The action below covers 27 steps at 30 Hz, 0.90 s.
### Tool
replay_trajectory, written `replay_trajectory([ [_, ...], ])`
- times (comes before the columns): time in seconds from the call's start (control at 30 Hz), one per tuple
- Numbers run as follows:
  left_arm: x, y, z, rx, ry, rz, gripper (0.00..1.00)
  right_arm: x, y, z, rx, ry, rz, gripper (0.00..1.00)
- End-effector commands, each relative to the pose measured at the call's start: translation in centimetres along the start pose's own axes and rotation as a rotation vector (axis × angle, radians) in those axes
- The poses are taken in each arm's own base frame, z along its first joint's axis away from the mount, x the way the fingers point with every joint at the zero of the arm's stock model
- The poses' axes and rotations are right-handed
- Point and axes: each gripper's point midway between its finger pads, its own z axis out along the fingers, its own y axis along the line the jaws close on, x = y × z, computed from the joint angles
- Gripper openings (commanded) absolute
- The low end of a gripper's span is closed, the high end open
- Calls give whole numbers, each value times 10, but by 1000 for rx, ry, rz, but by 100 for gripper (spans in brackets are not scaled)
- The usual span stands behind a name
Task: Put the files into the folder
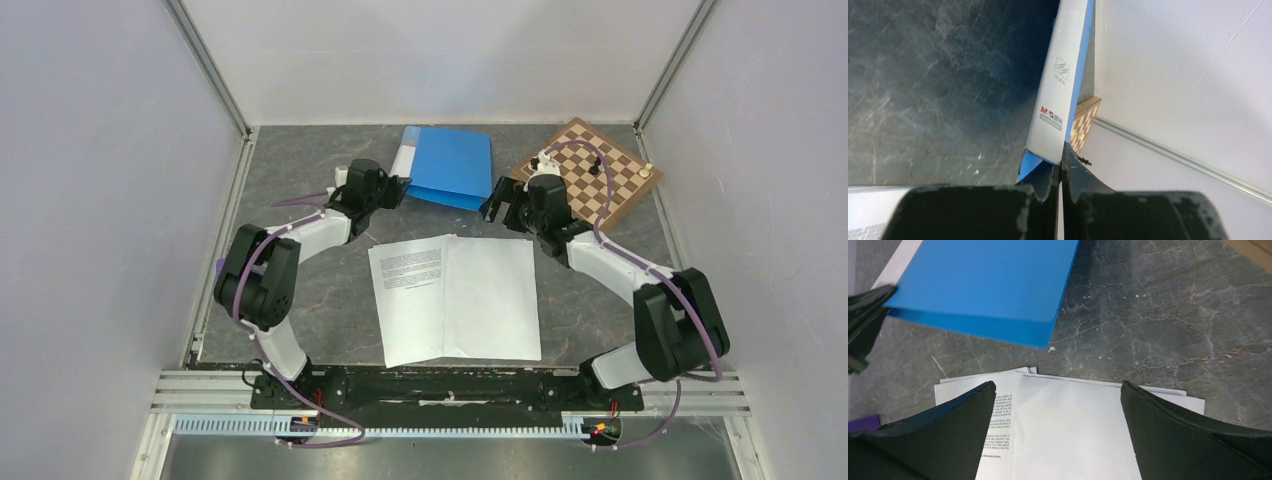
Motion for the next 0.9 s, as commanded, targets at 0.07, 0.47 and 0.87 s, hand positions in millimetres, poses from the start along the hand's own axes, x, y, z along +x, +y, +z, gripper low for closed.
replay_trajectory([
  [0.07,10,7,-40,-43,65,-41,2,-26,23,24,-130,-60,182,98],
  [0.47,15,14,-70,-31,113,-21,2,-5,30,54,-202,10,391,99],
  [0.87,33,29,-91,-26,163,10,2,7,28,51,-223,20,447,81],
])
